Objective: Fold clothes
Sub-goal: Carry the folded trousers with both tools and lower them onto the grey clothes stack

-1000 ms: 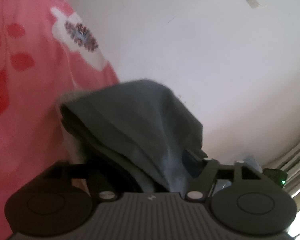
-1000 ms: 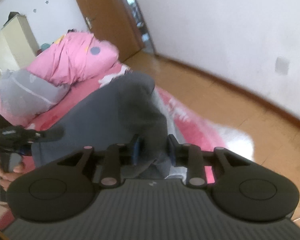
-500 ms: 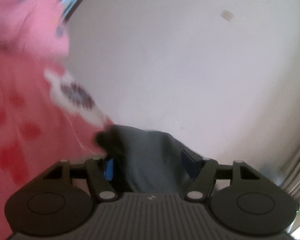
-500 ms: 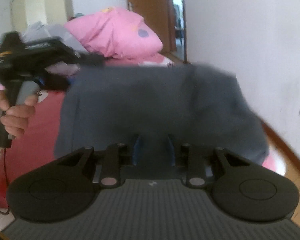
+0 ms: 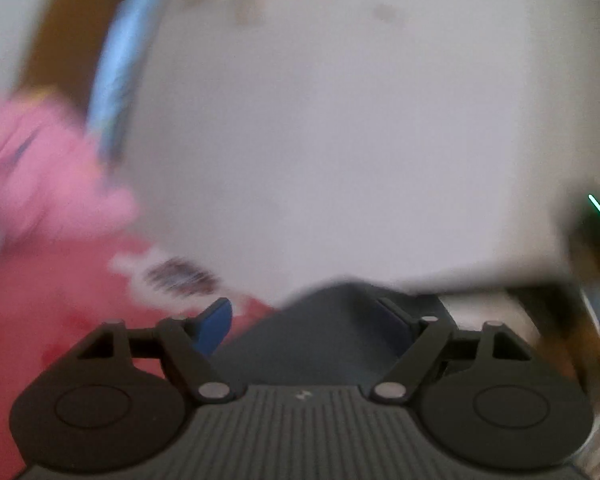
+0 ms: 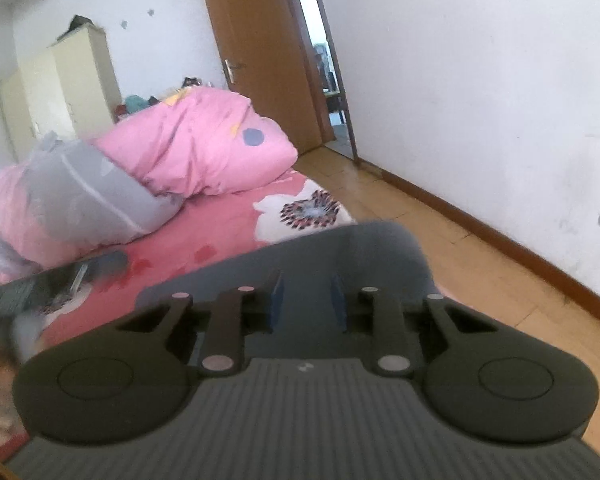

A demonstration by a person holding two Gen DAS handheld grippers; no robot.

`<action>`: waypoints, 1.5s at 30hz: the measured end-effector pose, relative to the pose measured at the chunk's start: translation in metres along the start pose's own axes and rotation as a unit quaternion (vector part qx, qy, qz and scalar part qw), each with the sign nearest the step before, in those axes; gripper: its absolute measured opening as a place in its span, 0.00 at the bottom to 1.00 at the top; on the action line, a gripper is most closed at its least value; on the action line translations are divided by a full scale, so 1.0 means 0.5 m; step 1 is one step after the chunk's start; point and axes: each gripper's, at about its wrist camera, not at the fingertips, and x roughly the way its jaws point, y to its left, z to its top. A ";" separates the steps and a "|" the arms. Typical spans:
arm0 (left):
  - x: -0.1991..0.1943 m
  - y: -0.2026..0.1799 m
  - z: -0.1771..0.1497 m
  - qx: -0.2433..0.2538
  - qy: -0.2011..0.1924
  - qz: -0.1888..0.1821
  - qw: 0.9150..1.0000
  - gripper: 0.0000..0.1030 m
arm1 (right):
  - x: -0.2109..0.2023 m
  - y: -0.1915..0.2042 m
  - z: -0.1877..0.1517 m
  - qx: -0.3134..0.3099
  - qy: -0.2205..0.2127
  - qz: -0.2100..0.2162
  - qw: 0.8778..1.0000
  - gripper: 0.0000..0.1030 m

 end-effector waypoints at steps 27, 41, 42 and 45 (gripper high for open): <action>0.016 -0.023 -0.069 0.057 0.081 0.002 0.995 0.84 | -0.179 -0.059 -0.079 0.051 -0.060 -0.077 0.994 0.22; 0.013 -0.037 -0.065 0.047 0.122 0.014 0.991 0.88 | -0.229 0.027 -0.223 0.058 -0.073 -0.078 0.993 0.23; 0.015 -0.045 -0.070 0.061 0.137 0.015 0.989 0.89 | -0.204 0.038 -0.233 0.042 -0.057 -0.079 0.994 0.24; -0.009 -0.054 -0.080 0.089 0.146 0.035 0.985 0.89 | -0.165 0.072 -0.265 0.010 -0.015 -0.119 0.993 0.24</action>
